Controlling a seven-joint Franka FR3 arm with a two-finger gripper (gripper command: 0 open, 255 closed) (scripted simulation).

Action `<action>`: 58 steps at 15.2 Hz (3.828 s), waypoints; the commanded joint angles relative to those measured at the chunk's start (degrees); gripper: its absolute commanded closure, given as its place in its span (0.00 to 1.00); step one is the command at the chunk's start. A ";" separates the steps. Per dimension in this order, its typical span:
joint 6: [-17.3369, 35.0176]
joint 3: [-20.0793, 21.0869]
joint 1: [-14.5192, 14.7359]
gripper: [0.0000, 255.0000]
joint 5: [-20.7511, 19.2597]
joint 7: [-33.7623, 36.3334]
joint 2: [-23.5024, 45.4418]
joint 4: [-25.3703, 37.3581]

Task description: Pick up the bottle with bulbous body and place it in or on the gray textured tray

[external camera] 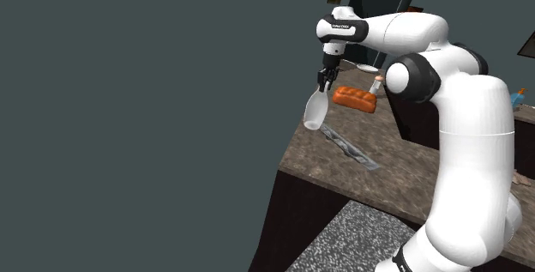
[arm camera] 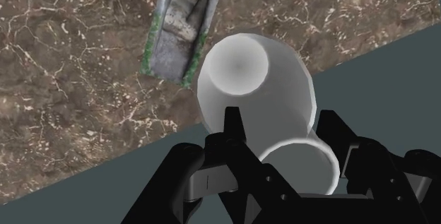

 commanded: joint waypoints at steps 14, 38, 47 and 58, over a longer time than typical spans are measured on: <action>-10.27 -0.99 -1.80 1.00 -0.75 -2.14 -3.32 7.19; -4.44 -4.57 -3.20 1.00 -7.67 -9.21 -23.69 -17.59; 2.77 -4.41 -2.91 1.00 -8.09 -8.53 -24.70 -25.75; 11.13 -4.35 -2.88 1.00 -7.98 -8.17 -24.28 -33.75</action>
